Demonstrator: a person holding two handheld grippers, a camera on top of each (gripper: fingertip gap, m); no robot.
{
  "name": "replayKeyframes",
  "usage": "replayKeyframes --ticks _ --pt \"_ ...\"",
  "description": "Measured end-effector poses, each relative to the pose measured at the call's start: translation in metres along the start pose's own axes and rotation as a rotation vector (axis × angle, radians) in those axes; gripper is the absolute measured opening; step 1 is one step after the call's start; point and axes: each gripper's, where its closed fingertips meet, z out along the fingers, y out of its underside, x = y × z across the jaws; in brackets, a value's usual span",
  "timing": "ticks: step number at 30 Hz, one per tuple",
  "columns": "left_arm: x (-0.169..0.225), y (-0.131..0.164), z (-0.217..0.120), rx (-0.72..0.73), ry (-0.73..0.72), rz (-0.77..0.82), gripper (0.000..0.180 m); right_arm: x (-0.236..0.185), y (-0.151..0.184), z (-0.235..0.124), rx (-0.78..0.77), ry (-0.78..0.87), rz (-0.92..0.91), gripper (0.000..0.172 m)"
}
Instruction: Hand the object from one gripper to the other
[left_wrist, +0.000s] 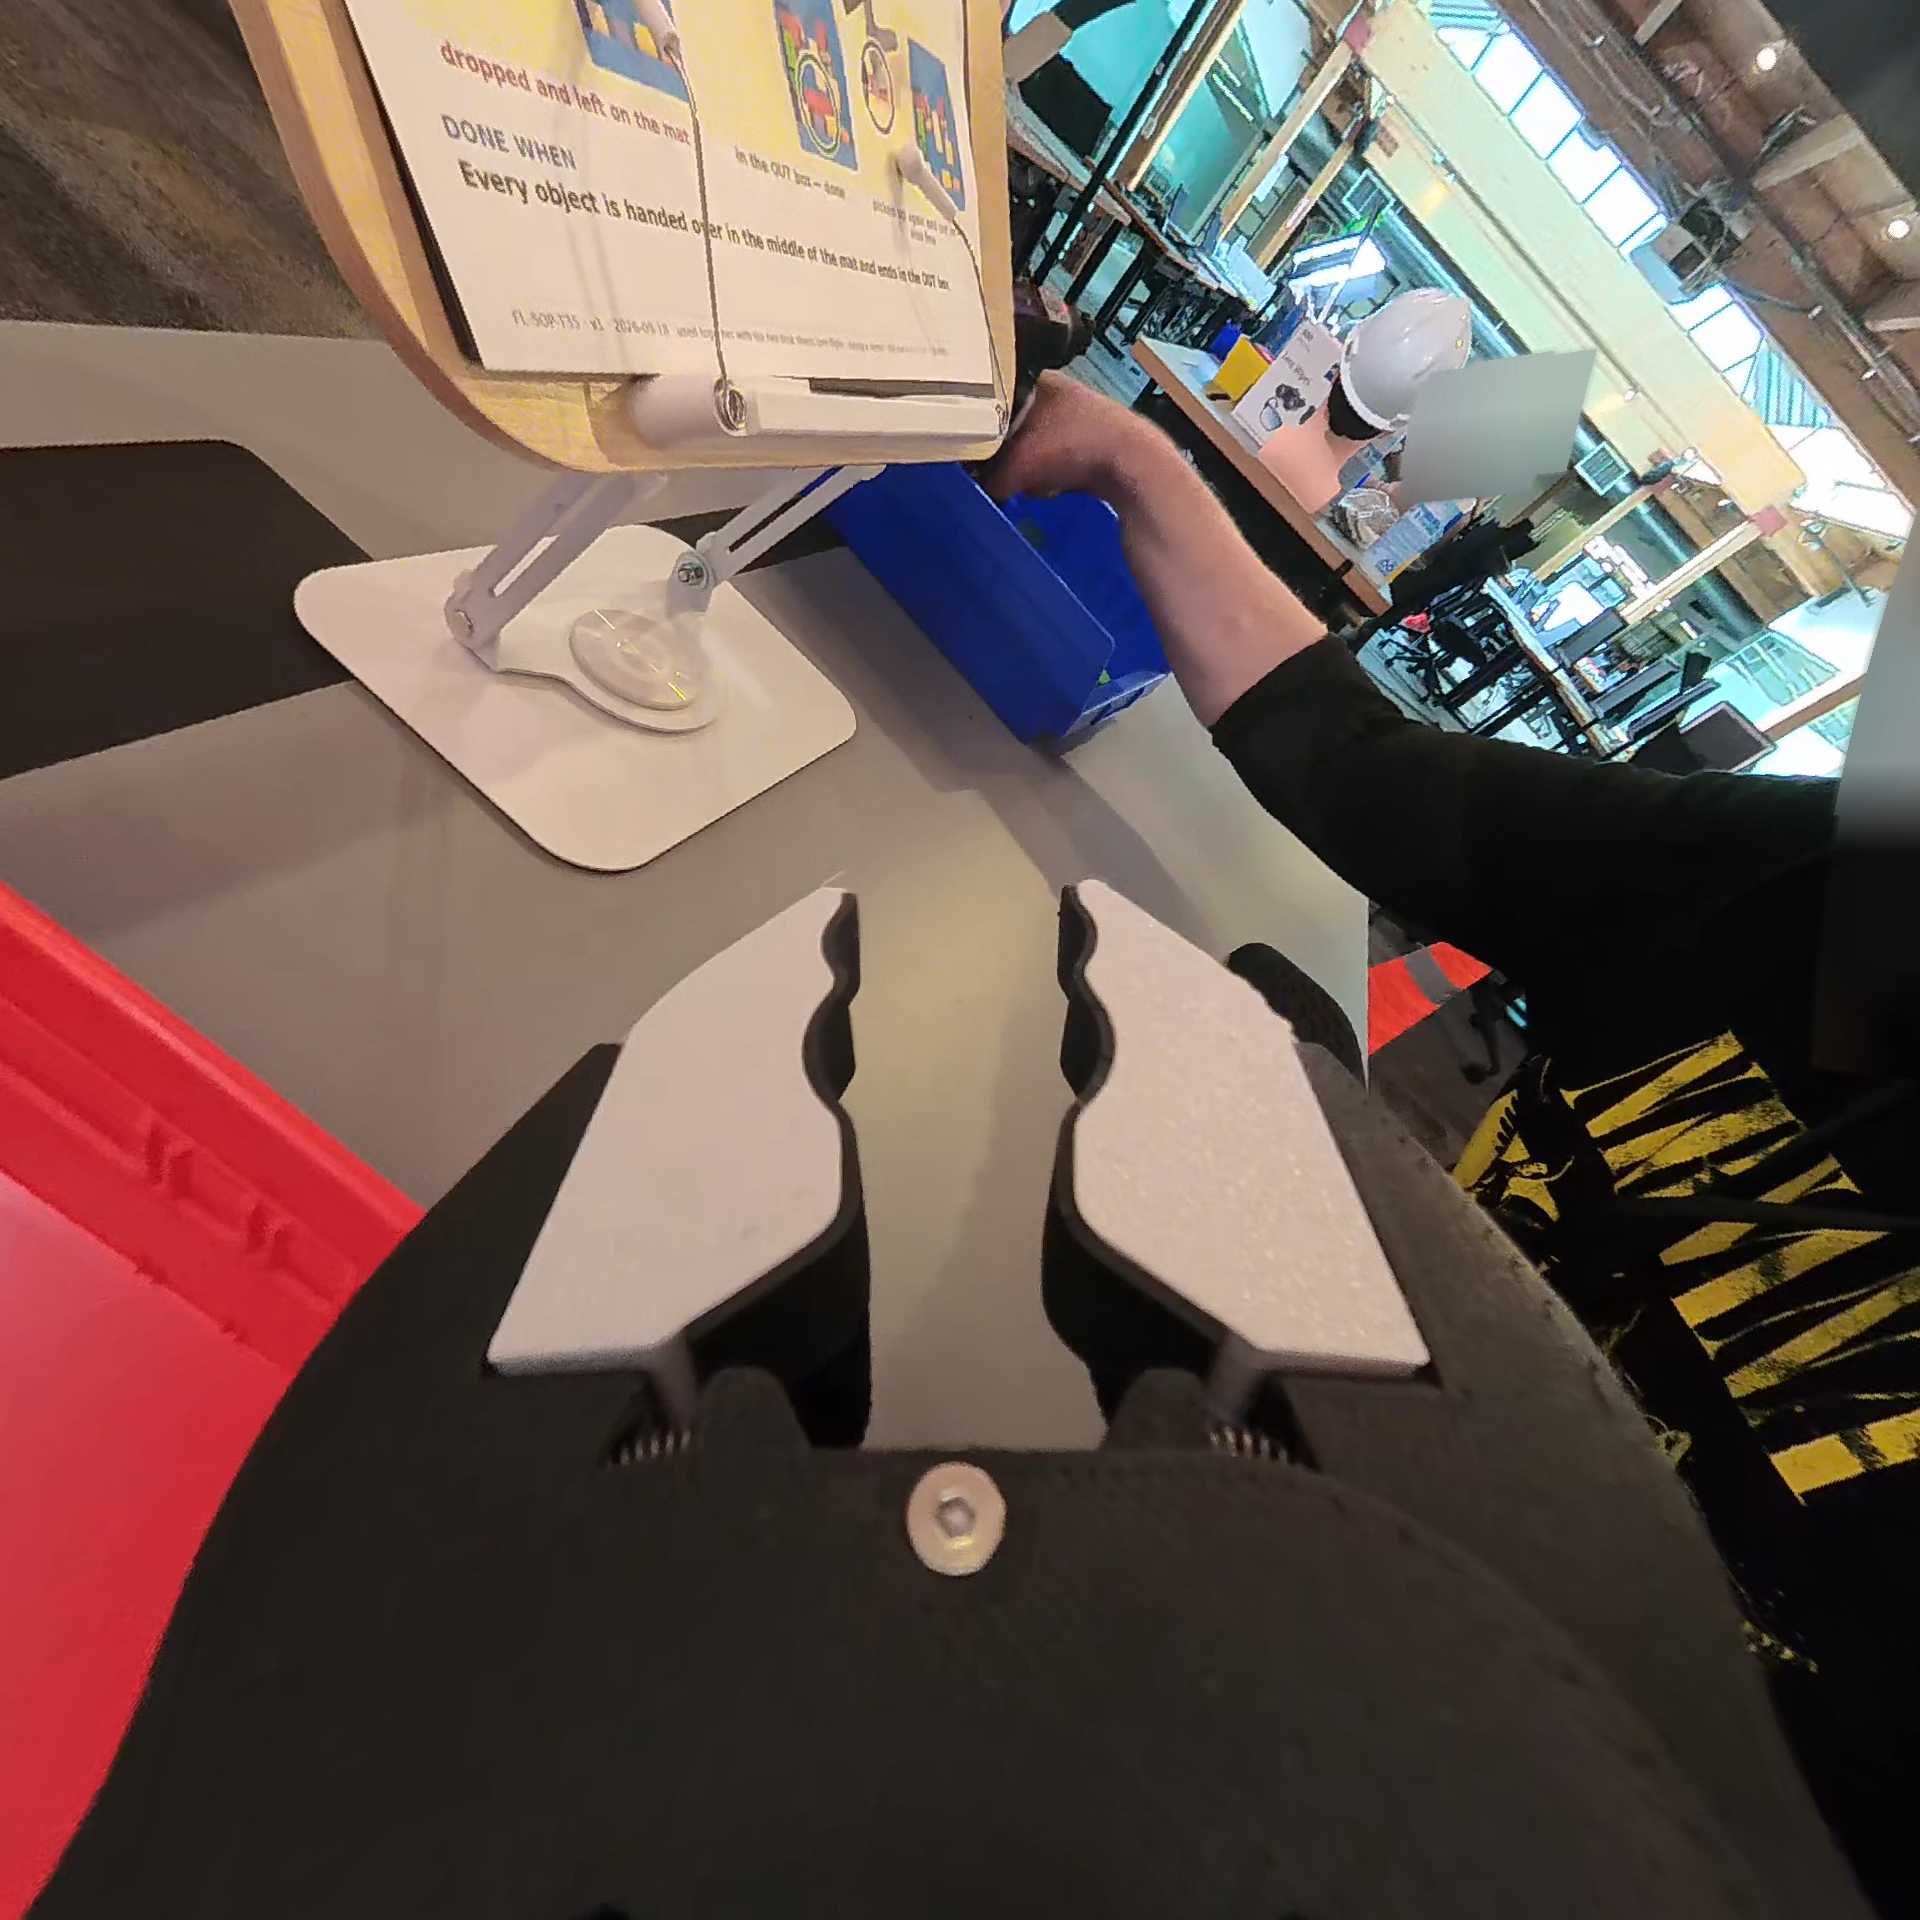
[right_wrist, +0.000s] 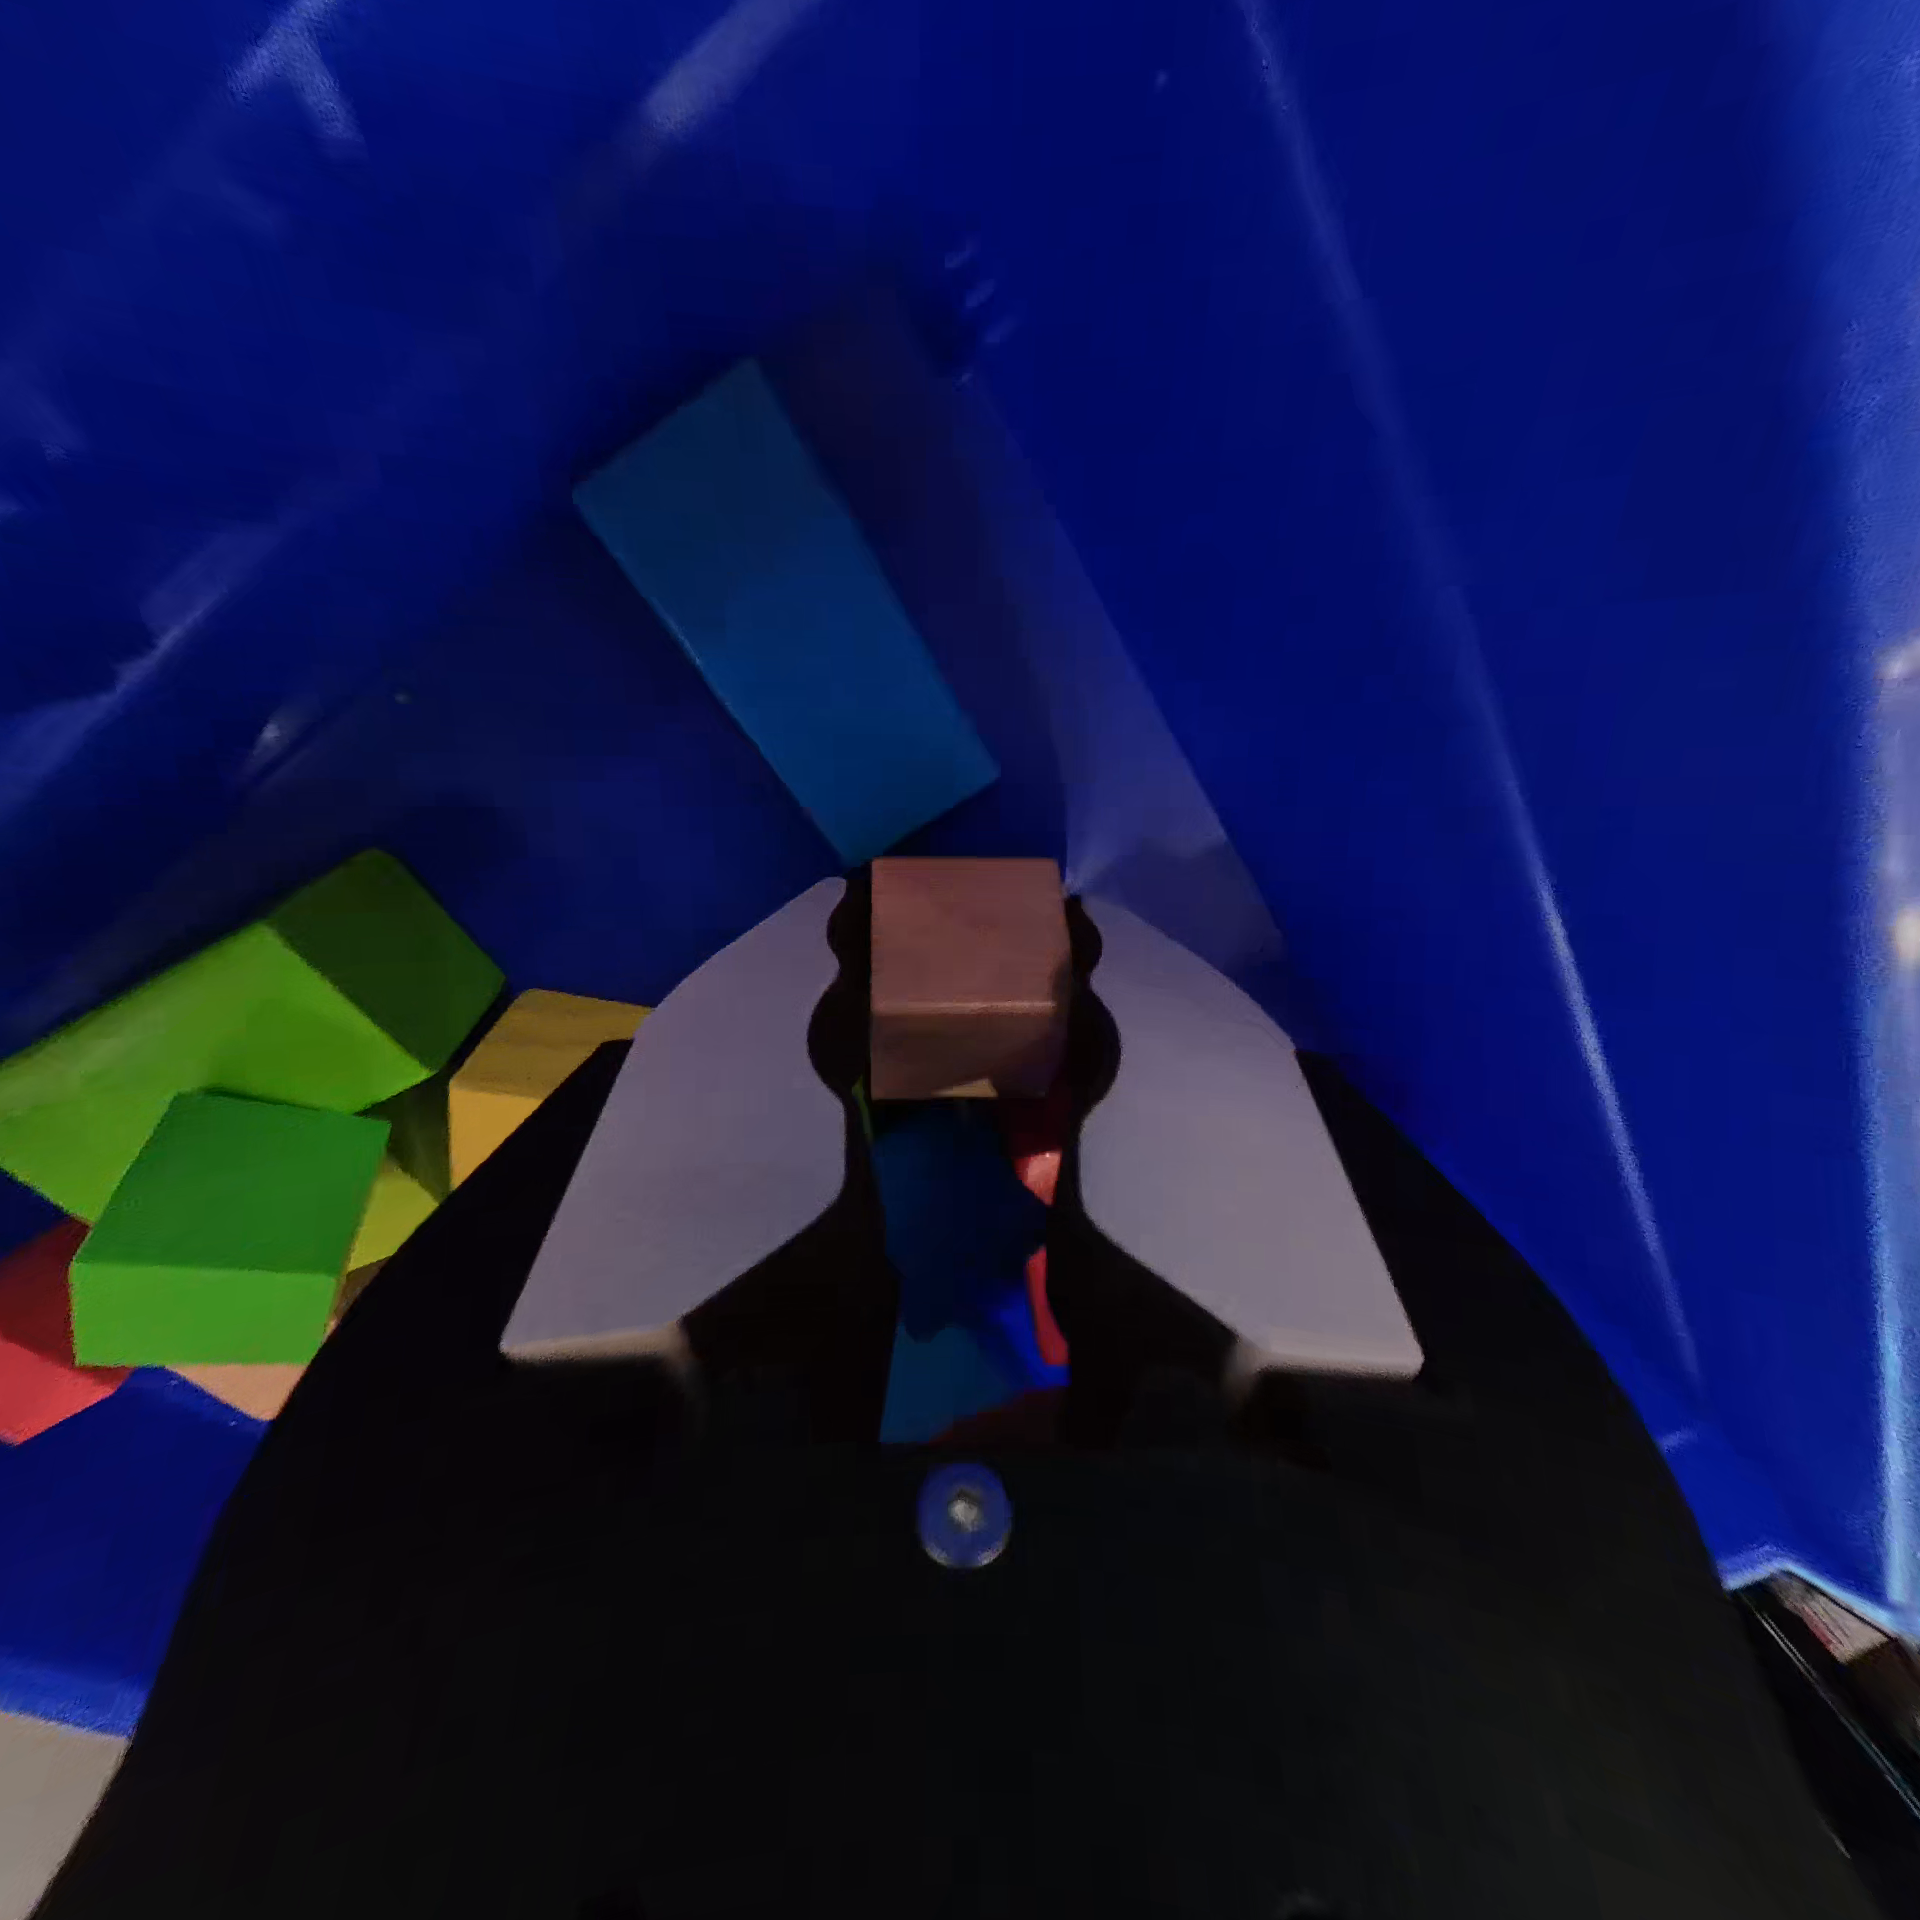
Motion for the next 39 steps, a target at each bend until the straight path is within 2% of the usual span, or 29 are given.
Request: replayKeyframes --ticks 3,5,7,9,13,17,18,19,21,23,25,27,32,36,37,39 --pt "-0.002 -0.002 -0.004 -0.002 -0.022 0.01 0.039 0.001 0.0 -0.005 0.005 0.012 0.006 0.04" --pt "-0.005 -0.005 -0.01 0.012 -0.048 0.018 0.041 0.005 0.0 -0.016 0.047 0.045 0.039 0.065" --pt "-0.008 -0.008 -0.018 0.026 -0.079 0.023 0.043 0.004 0.003 -0.032 0.091 0.058 0.061 0.071" --pt "-0.014 -0.012 -0.03 0.05 -0.141 0.042 0.047 0.001 0.005 -0.058 0.178 0.096 0.086 0.069" --pt "-0.045 -0.021 -0.071 0.091 -0.402 0.097 0.063 -0.007 0.032 -0.114 0.35 0.225 0.174 0.07" --pt "-0.083 -0.02 -0.126 0.091 -0.719 0.129 0.086 -0.02 0.096 -0.145 0.38 0.365 0.287 0.073" --pt "-0.096 -0.016 -0.141 0.076 -0.812 0.122 0.088 -0.027 0.112 -0.147 0.39 0.357 0.312 0.064" --pt "-0.109 -0.008 -0.156 0.036 -0.886 0.089 0.088 -0.037 0.127 -0.146 0.407 0.329 0.339 0.05" --pt "-0.128 0.009 -0.171 -0.026 -0.923 0.014 0.086 -0.046 0.156 -0.14 0.442 0.306 0.428 0.04" --pt "-0.147 0.021 -0.186 -0.05 -0.987 -0.035 0.086 -0.05 0.184 -0.121 0.42 0.296 0.516 0.055" --pt "-0.162 0.034 -0.193 -0.086 -1.014 -0.08 0.087 -0.057 0.202 -0.1 0.389 0.272 0.561 0.061" --pt "-0.173 0.044 -0.193 -0.102 -1.013 -0.128 0.085 -0.064 0.204 -0.087 0.437 0.233 0.605 0.07" --pt "-0.192 0.061 -0.192 -0.096 -1.006 -0.192 0.073 -0.082 0.192 -0.064 0.483 0.122 0.635 0.061" --pt "-0.201 0.072 -0.187 -0.109 -0.998 -0.213 0.056 -0.086 0.179 -0.056 0.497 0.131 0.611 0.027" --pt "-0.203 0.075 -0.186 -0.112 -0.996 -0.223 0.057 -0.084 0.178 -0.055 0.503 0.145 0.615 0.023" --pt "-0.208 0.081 -0.184 -0.124 -1.003 -0.228 0.047 -0.084 0.177 -0.056 0.529 0.134 0.637 0.018"
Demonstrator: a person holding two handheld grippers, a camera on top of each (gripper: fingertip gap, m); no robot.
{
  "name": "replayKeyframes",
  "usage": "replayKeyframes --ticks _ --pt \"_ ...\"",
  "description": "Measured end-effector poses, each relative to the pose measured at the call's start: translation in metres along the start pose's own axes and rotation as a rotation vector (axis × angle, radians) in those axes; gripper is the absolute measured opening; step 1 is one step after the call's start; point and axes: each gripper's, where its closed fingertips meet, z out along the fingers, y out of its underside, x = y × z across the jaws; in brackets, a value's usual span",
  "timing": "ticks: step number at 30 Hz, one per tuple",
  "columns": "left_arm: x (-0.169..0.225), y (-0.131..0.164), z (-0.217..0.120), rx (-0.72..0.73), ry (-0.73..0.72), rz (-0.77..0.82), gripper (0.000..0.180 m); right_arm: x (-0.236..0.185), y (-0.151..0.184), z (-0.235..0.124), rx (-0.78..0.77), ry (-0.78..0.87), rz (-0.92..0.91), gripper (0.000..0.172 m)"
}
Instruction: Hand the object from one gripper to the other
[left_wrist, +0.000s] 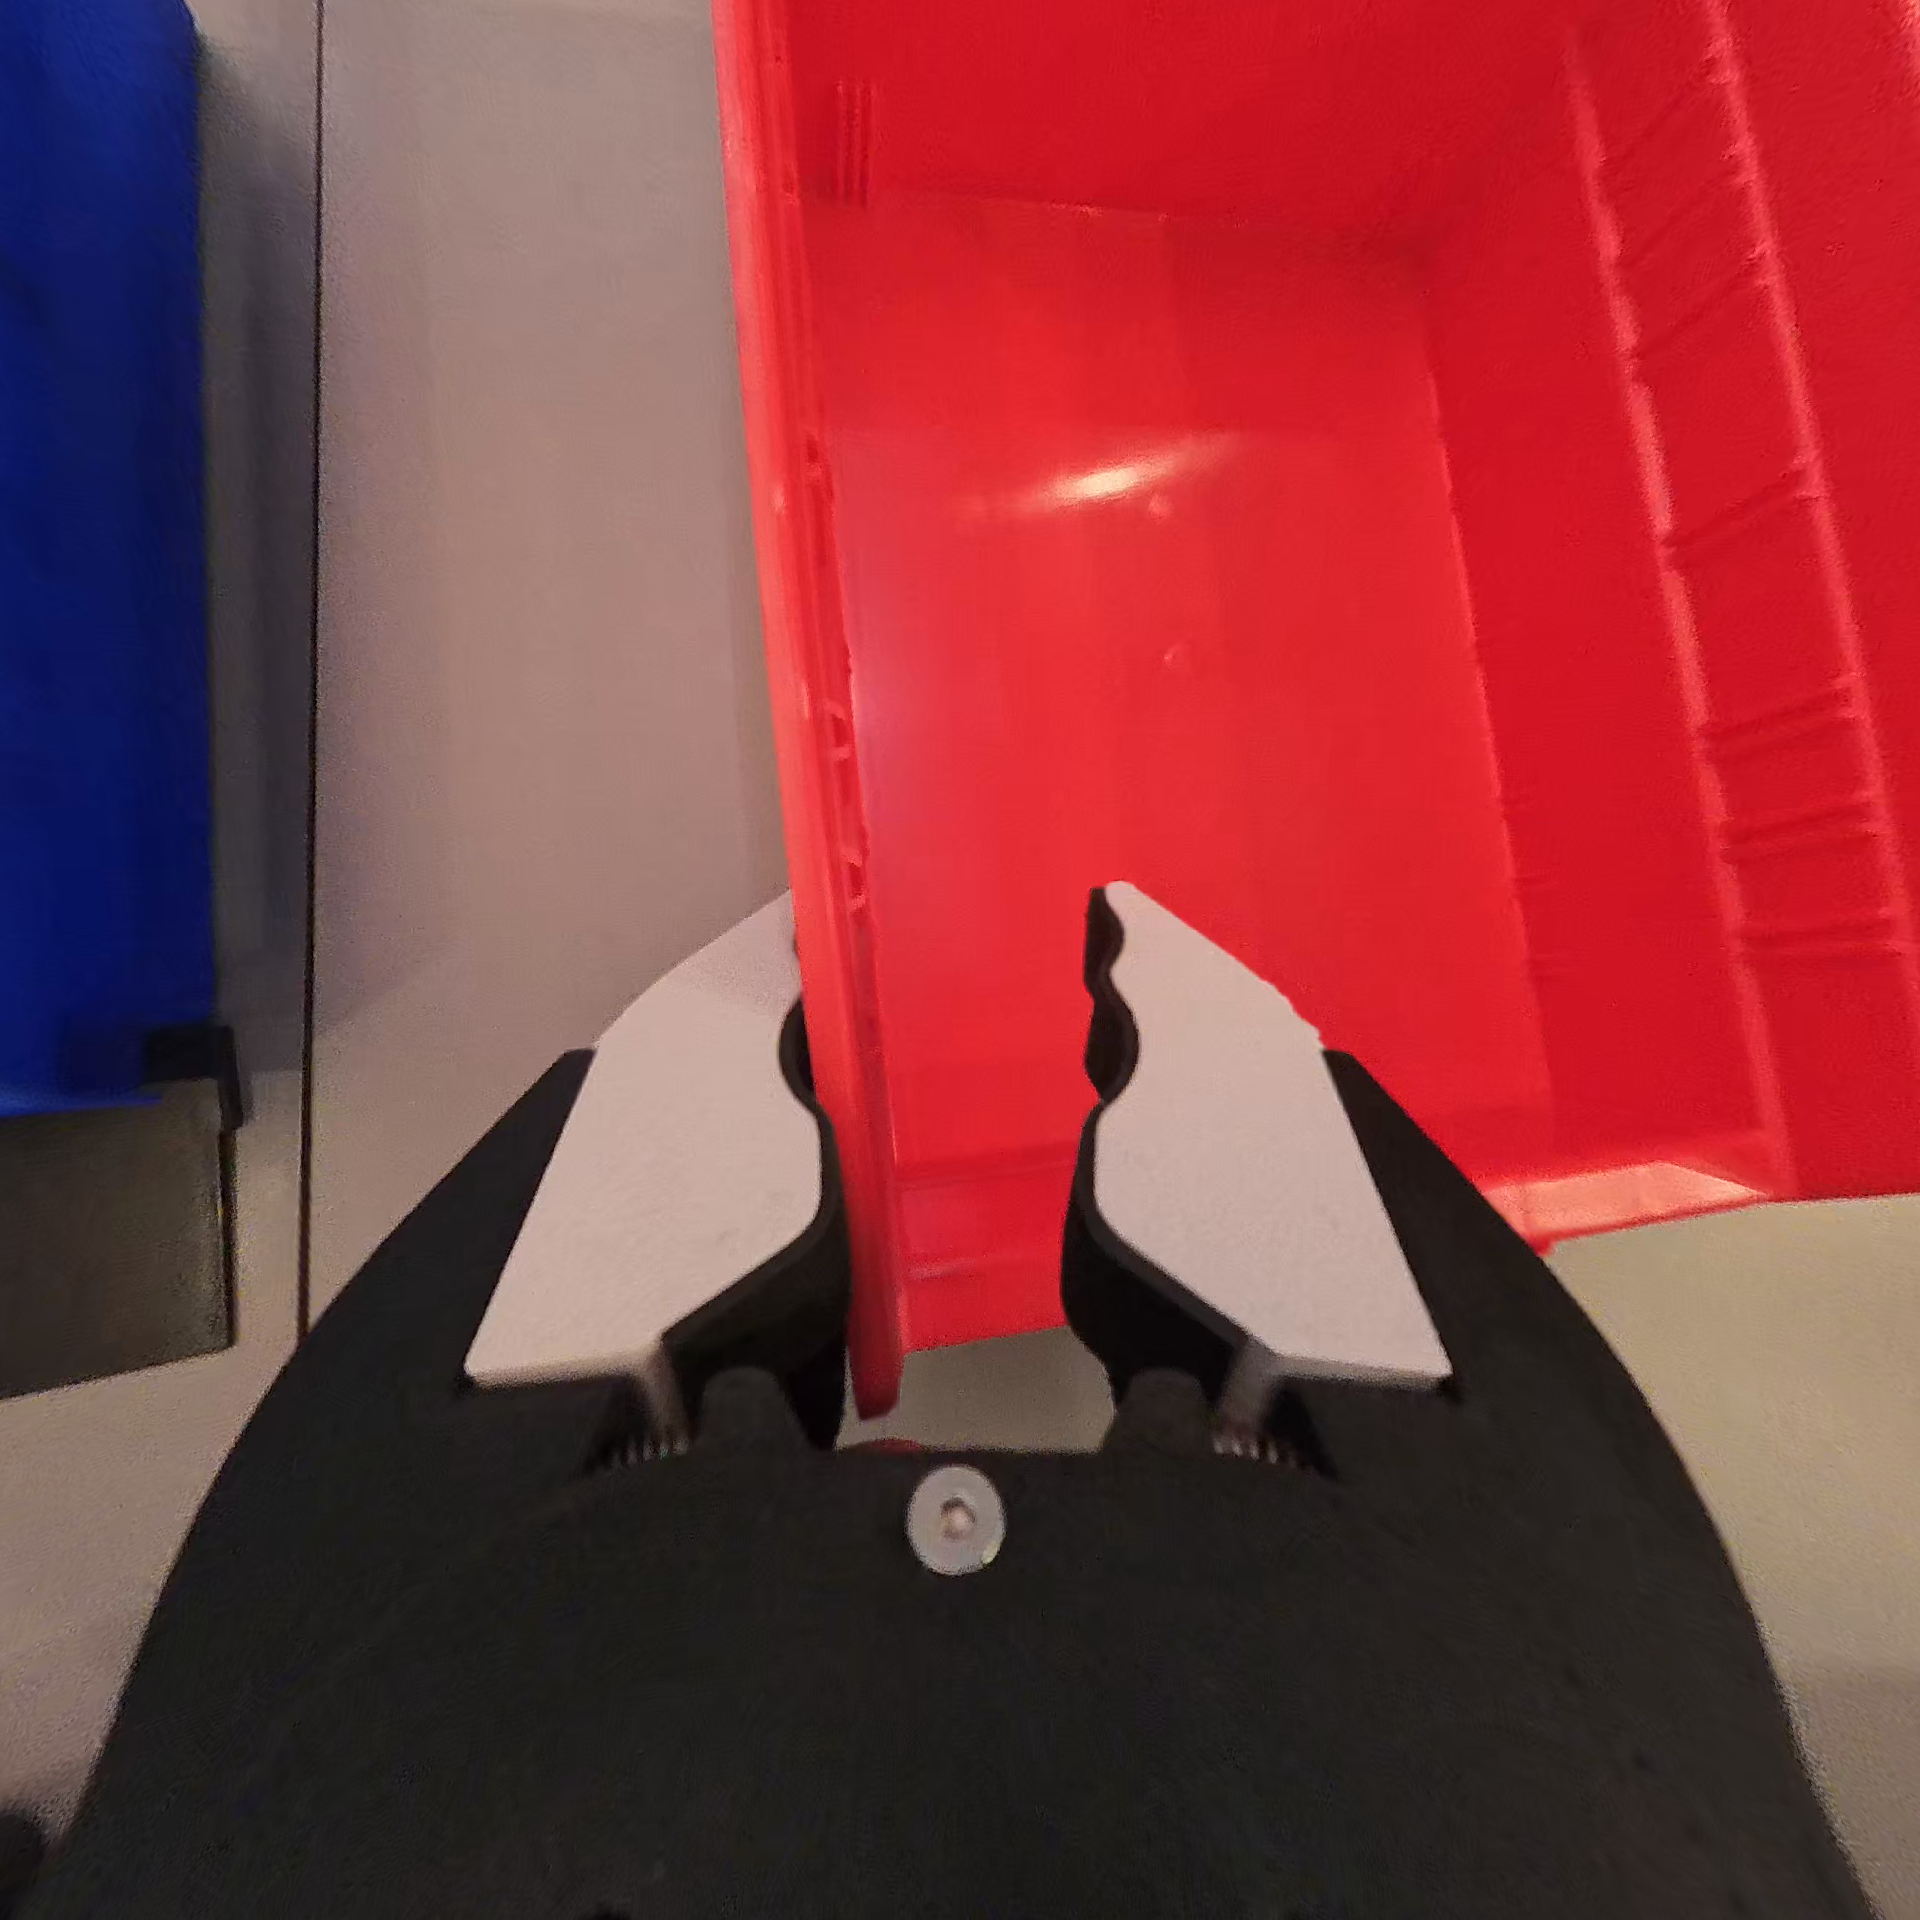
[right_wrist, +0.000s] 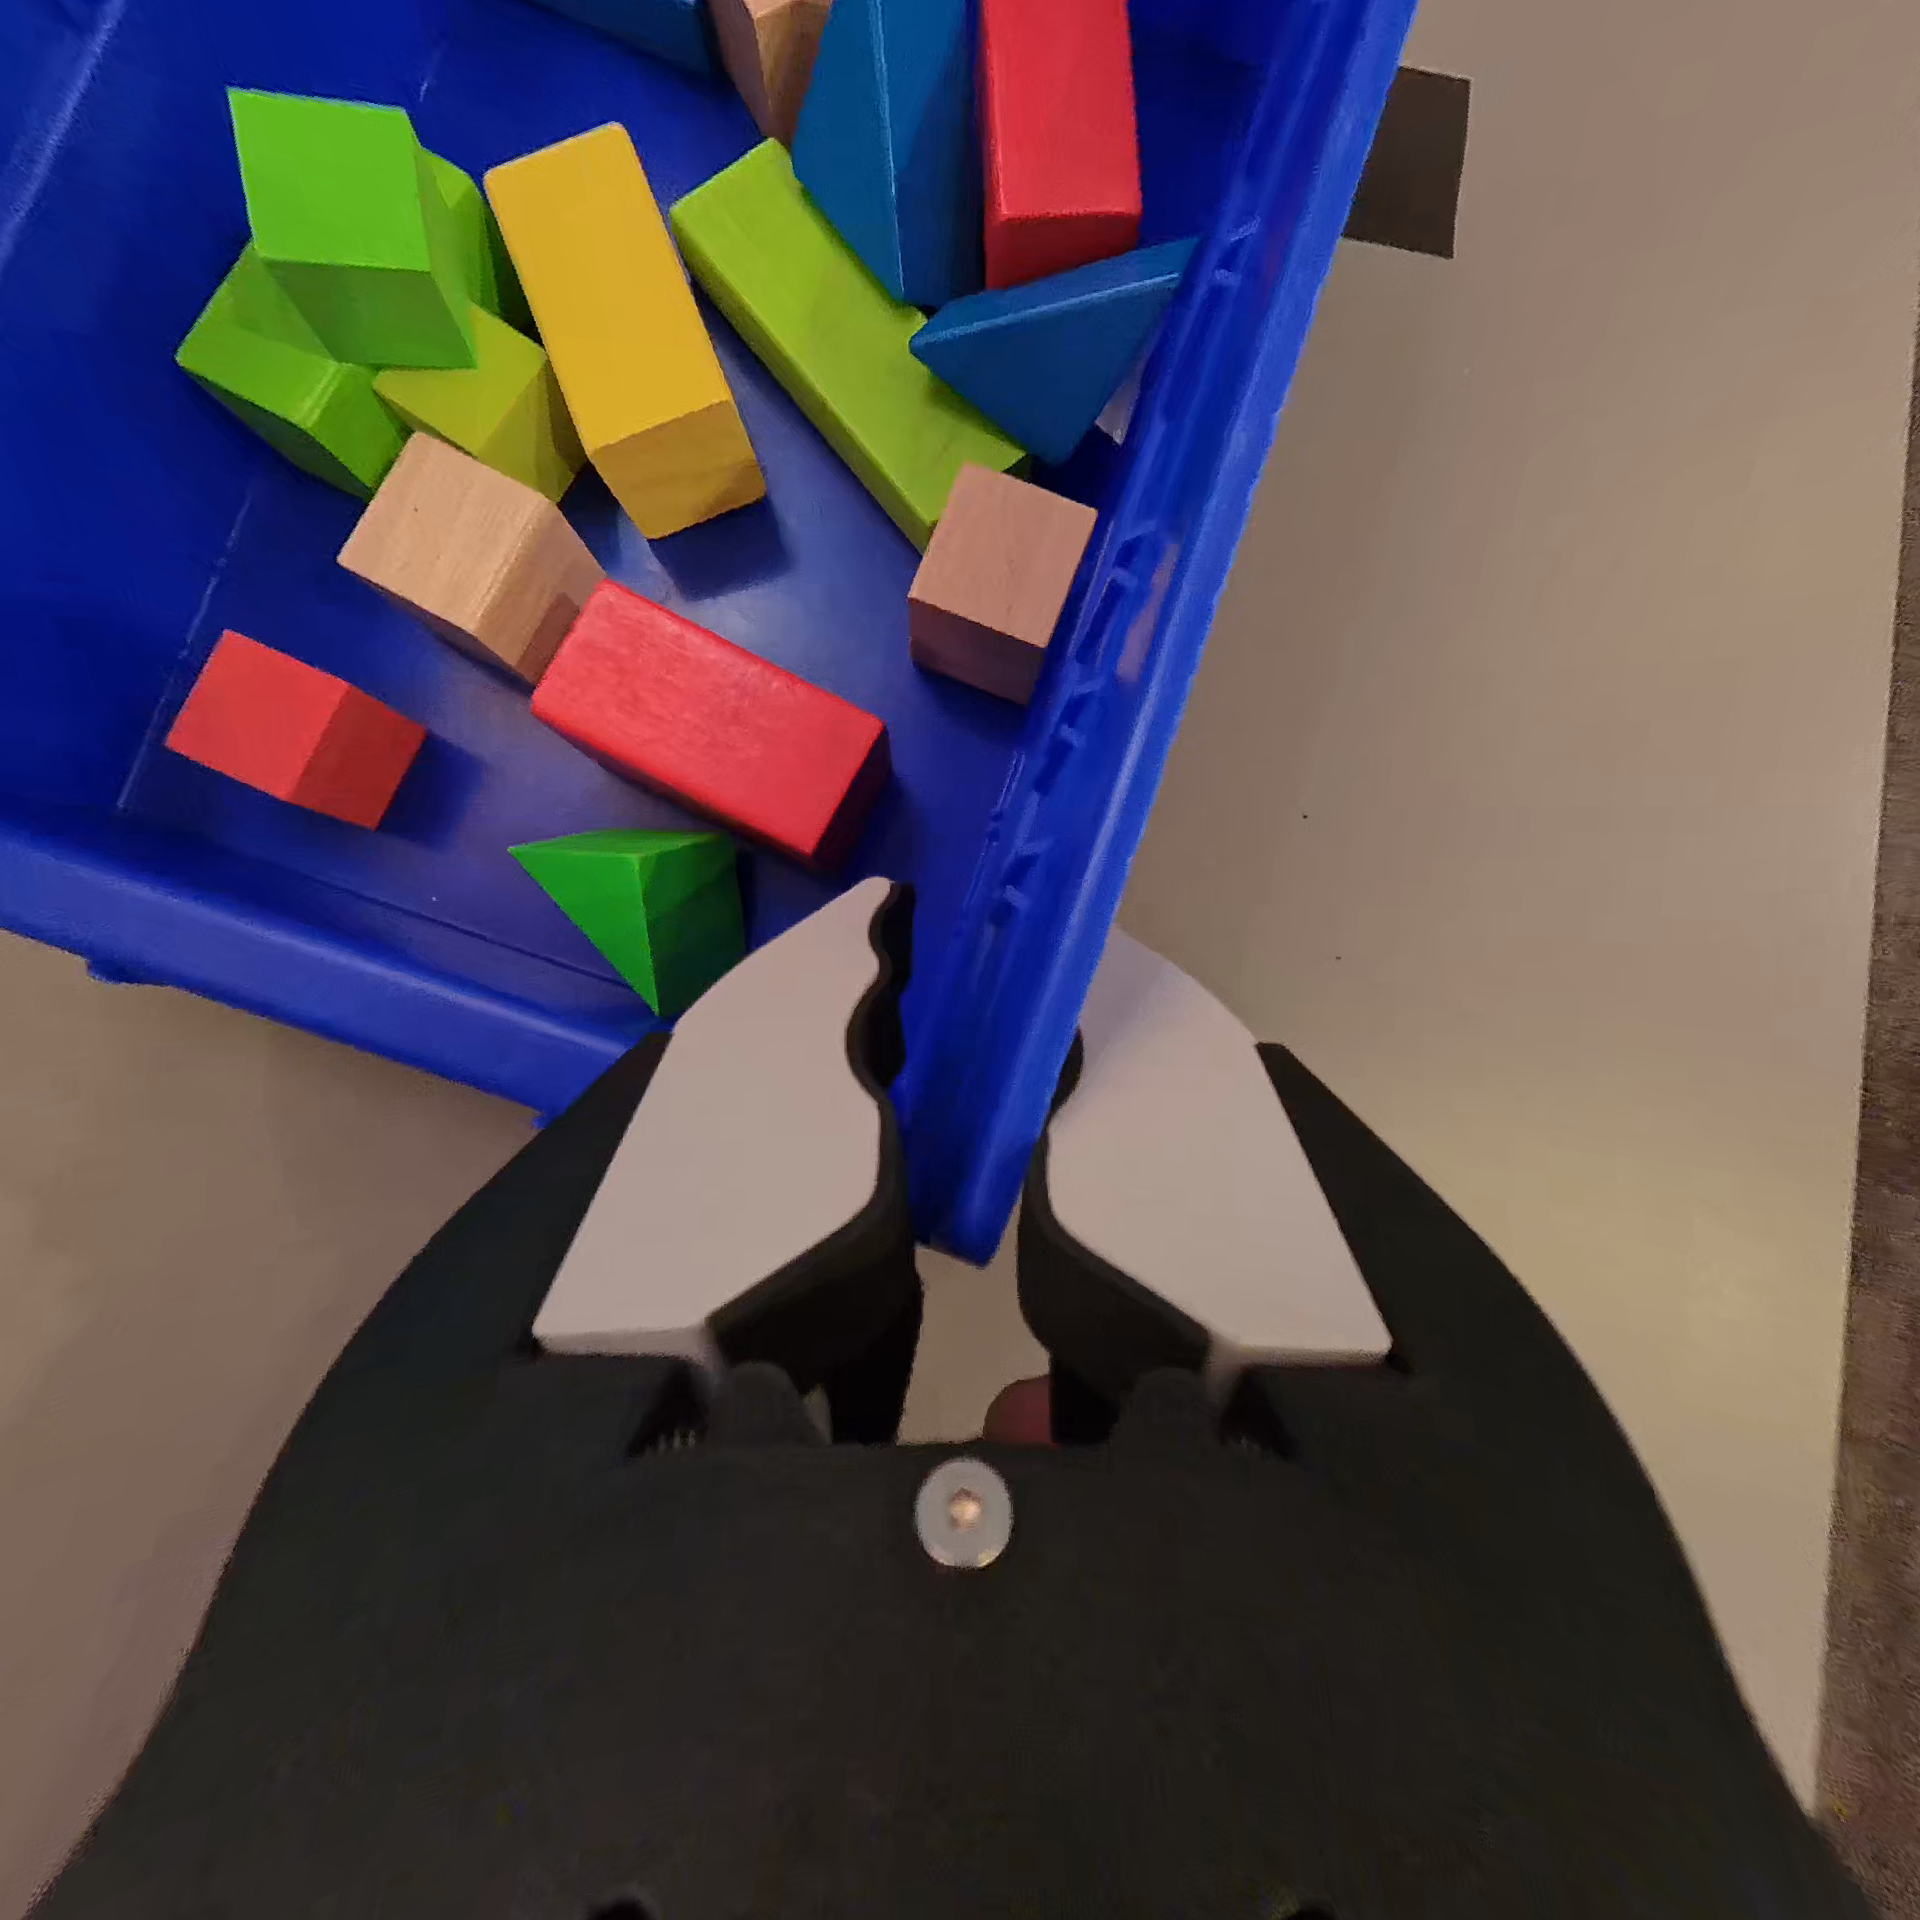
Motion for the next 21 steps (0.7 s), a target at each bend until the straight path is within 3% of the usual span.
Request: replayKeyframes --ticks 6,21 --pt "-0.014 0.007 0.01 0.007 -0.073 0.035 0.007 0.002 0.0 0.001 0.004 0.013 0.014 0.015" --pt "-0.012 0.005 0.011 0.011 -0.065 0.066 0.005 0.008 -0.001 0.003 -0.002 0.02 0.023 0.012"
